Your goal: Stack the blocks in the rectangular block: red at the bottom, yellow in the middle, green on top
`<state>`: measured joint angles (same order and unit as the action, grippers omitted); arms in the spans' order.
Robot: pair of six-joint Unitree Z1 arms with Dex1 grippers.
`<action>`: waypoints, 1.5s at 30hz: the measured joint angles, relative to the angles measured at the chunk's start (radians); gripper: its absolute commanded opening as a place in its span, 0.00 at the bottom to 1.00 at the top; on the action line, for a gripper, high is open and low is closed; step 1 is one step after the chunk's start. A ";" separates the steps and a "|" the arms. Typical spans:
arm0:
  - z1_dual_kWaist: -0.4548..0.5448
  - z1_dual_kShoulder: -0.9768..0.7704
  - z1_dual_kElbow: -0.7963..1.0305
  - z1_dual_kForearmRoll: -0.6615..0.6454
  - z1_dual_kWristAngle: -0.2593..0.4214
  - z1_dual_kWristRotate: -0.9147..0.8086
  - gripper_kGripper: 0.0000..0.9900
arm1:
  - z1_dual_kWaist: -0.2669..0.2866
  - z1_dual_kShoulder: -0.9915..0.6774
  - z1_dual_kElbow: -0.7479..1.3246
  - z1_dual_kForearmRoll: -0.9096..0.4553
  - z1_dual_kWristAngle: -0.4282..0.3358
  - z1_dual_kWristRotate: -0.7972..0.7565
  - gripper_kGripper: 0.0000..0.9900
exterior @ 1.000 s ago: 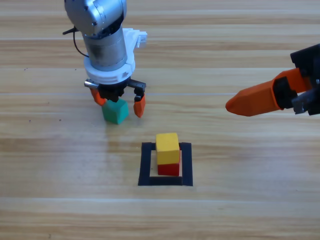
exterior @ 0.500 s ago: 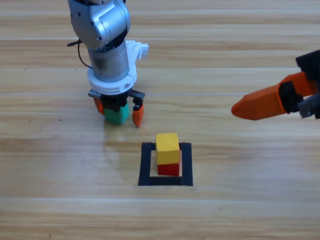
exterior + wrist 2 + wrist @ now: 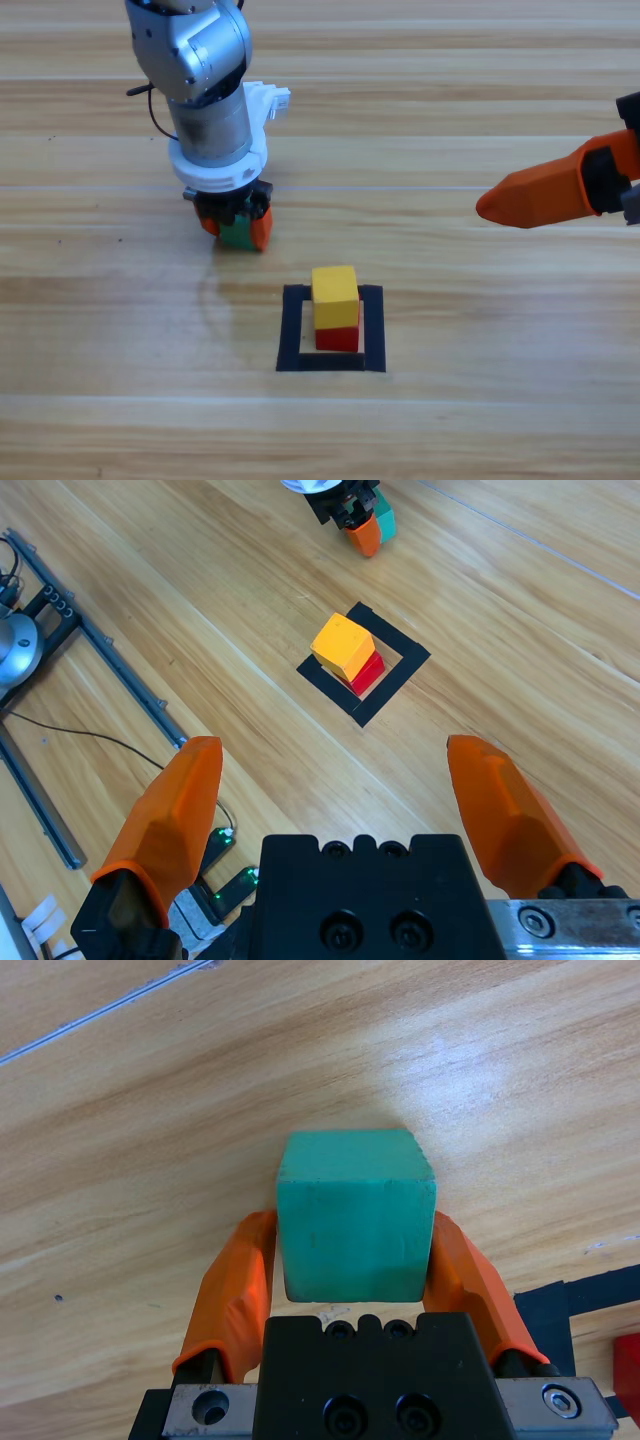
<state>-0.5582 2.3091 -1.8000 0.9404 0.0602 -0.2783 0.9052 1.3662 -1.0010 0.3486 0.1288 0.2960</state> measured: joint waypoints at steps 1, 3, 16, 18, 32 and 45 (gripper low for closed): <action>0.000 -0.001 0.001 0.000 0.000 -0.011 0.52 | 0.000 0.000 0.000 0.000 0.000 0.003 1.00; 0.000 -0.002 0.003 0.000 -0.004 -0.036 0.27 | 0.000 0.000 0.000 0.000 0.000 0.005 1.00; 0.002 -0.089 -0.047 0.067 -0.019 -0.216 0.06 | 0.000 0.000 0.000 0.000 -0.001 0.012 1.00; 0.001 -0.089 -0.139 0.157 -0.015 -0.253 0.04 | 0.000 0.000 0.000 0.000 -0.001 0.023 1.00; -0.120 -0.095 -0.401 0.452 -0.024 -0.289 0.00 | 0.000 0.000 -0.004 0.009 -0.001 0.039 1.00; -0.289 -0.104 -0.407 0.466 -0.030 -0.296 0.00 | 0.000 0.000 -0.041 0.036 -0.001 0.020 1.00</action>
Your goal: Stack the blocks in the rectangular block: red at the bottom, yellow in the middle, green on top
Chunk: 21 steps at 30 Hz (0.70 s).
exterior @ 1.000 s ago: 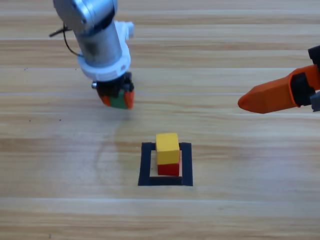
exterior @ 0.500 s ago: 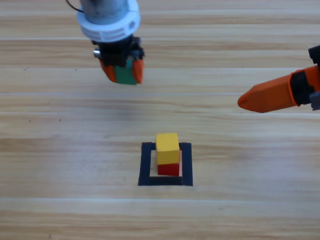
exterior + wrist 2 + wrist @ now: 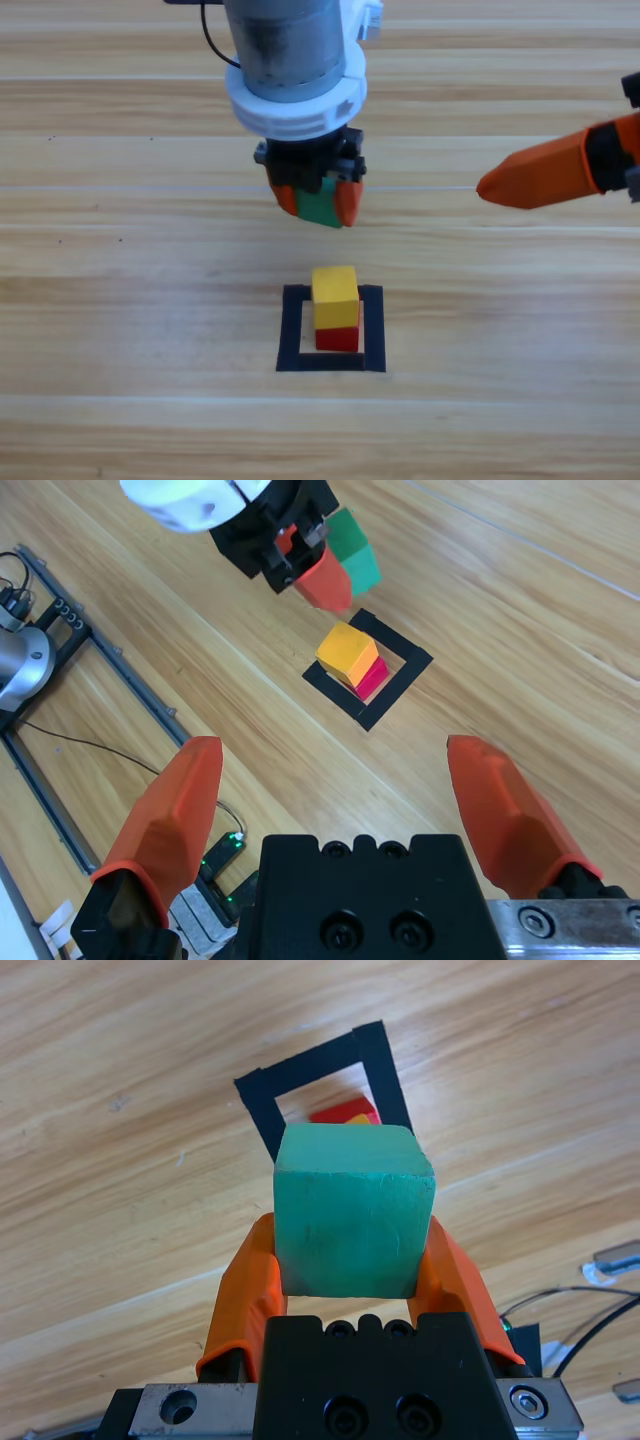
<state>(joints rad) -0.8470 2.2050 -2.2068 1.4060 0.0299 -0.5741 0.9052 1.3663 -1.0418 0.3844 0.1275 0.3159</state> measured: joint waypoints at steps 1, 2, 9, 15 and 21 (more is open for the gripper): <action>-0.005 -0.004 0.000 0.000 -0.006 0.000 0.00 | 0.000 0.000 -0.013 0.011 0.000 -0.009 1.00; -0.008 -0.007 0.000 0.000 -0.011 0.000 0.00 | 0.000 0.001 -0.022 0.016 0.000 -0.015 1.00; -0.023 -0.019 0.014 0.000 -0.024 -0.050 0.00 | 0.000 0.001 -0.039 0.033 0.000 -0.025 1.00; -0.027 -0.019 0.023 0.000 -0.018 -0.160 0.00 | 0.000 0.002 -0.039 0.034 -0.012 -0.026 1.00; -0.048 -0.019 0.069 0.000 0.015 -0.309 0.00 | 0.000 0.003 -0.020 0.034 -0.020 -0.045 1.00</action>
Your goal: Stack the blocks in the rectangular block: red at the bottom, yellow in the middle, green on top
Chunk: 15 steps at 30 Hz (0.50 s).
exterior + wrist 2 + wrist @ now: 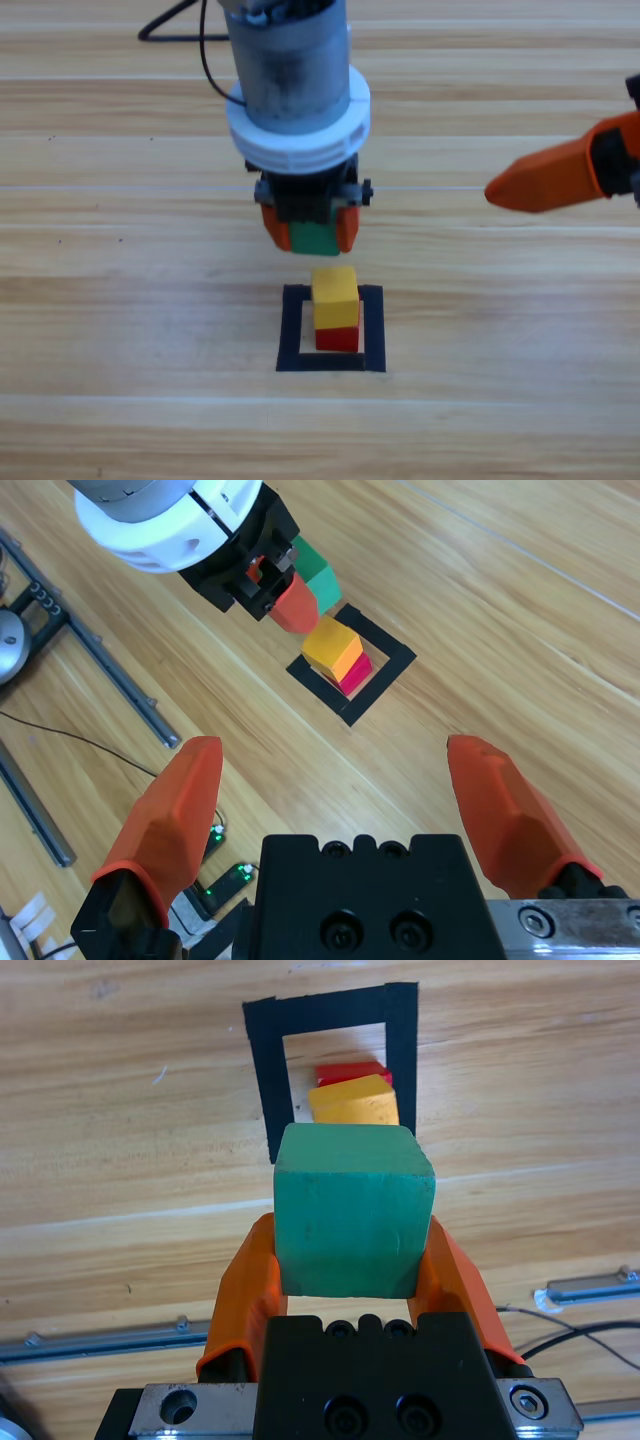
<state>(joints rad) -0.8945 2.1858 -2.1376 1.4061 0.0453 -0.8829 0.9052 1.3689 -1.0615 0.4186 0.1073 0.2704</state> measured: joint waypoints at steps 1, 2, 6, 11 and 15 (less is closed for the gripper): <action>-0.007 0.000 0.008 0.000 0.007 -0.031 0.00 | 0.000 0.000 0.005 0.000 -0.001 -0.004 1.00; -0.012 0.000 0.012 0.000 0.010 -0.047 0.00 | 0.000 0.000 0.007 0.000 -0.002 -0.007 1.00; -0.038 0.000 0.012 0.000 0.021 -0.070 0.00 | 0.000 0.000 0.007 0.000 -0.004 -0.022 1.00; -0.048 0.000 0.012 0.000 0.025 -0.079 0.00 | 0.000 0.000 0.018 0.000 -0.006 -0.036 1.00; -0.054 0.000 0.012 0.000 0.027 -0.079 0.00 | 0.000 0.000 0.040 0.000 -0.031 -0.051 1.00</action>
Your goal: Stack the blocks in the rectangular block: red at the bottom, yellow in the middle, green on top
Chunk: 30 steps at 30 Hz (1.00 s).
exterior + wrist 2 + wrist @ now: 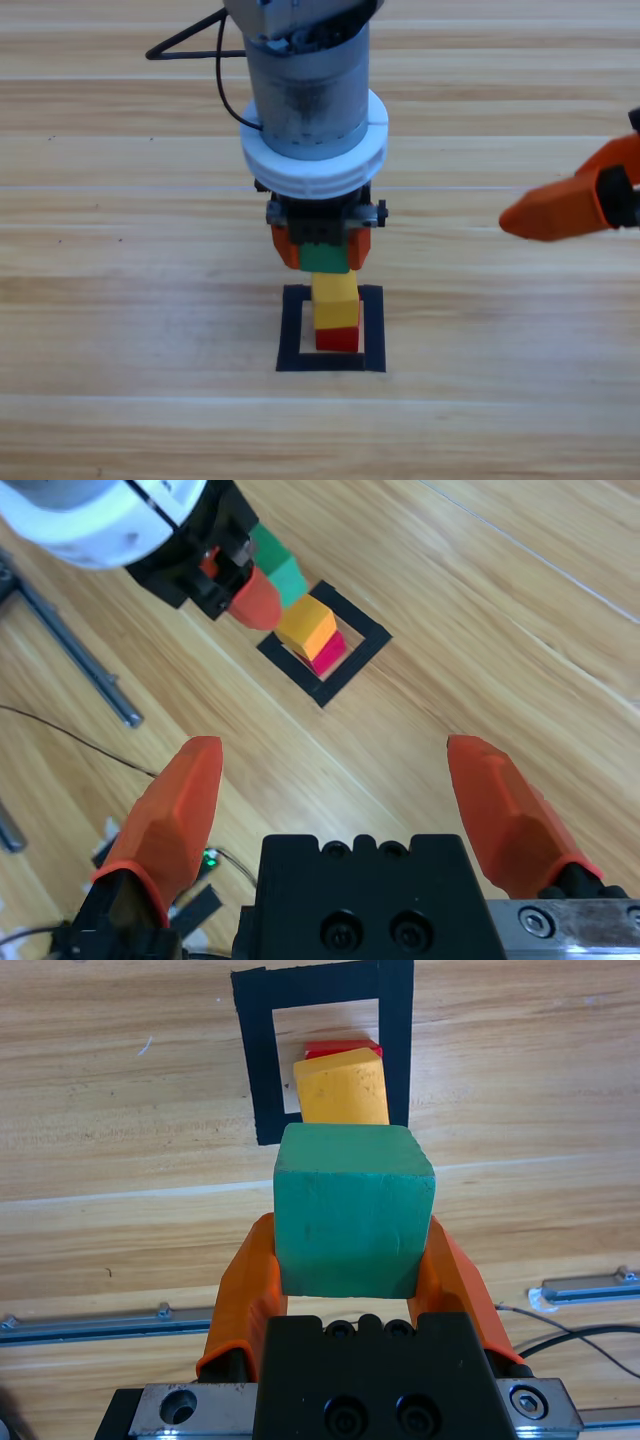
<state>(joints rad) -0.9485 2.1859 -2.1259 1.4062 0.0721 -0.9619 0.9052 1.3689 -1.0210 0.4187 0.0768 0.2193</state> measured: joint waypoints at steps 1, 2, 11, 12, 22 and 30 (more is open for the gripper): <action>-0.001 0.000 0.000 0.000 0.001 0.000 0.00 | -0.001 0.000 0.005 0.000 -0.001 -0.023 1.00; -0.002 0.000 -0.001 0.000 0.001 0.000 0.00 | -0.001 0.000 0.008 0.000 -0.001 -0.046 1.00; -0.003 0.012 -0.024 0.000 0.001 0.007 0.00 | -0.001 0.000 0.015 0.027 0.005 -0.099 1.00; -0.003 0.015 -0.024 0.000 0.001 0.007 0.00 | -0.001 0.000 0.015 0.028 0.009 -0.105 1.00; -0.003 0.041 -0.052 0.000 0.001 0.009 0.00 | -0.001 0.000 0.015 0.031 0.048 -0.124 1.00; -0.003 0.071 -0.063 0.000 0.001 0.011 0.00 | -0.001 0.000 0.017 0.031 0.055 -0.124 1.00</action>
<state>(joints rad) -0.9518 2.2569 -2.1890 1.4062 0.0729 -0.9513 0.9043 1.3688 -1.0037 0.4493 0.1317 0.0951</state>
